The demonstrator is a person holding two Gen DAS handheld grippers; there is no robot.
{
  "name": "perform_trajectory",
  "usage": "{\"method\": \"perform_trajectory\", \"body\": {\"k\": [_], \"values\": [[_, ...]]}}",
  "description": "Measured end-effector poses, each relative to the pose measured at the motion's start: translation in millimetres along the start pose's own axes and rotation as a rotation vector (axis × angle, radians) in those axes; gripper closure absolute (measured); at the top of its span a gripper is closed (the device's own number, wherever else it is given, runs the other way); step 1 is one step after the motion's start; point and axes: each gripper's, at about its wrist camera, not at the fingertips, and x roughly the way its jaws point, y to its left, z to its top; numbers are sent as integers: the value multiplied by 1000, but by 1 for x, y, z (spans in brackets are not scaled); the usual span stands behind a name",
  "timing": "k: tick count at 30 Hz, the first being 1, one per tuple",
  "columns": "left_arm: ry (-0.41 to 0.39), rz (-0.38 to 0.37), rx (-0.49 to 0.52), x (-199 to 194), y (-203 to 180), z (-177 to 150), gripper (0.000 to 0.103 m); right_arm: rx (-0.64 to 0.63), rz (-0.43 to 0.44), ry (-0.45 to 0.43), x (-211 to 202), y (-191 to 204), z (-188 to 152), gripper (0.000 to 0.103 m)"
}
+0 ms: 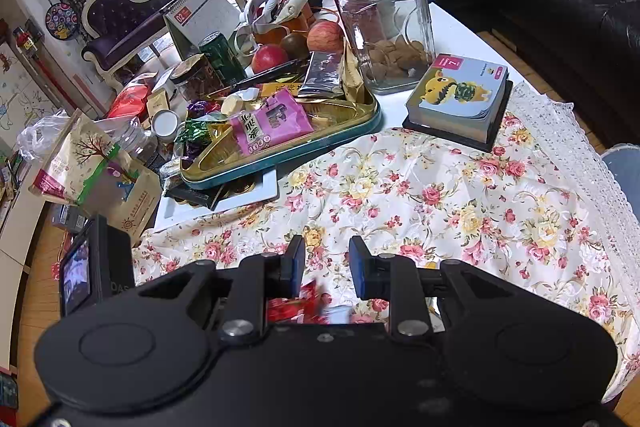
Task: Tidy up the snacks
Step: 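Move the left tool toward the gold-wrapped candy on the tablecloth, then close the left tool on the gold-wrapped candy and lift it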
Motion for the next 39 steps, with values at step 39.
{"method": "perform_trajectory", "body": {"k": [39], "values": [[-98, 108, 221, -35, 5, 3, 59, 35, -16, 26, 3, -11, 2, 76]]}}
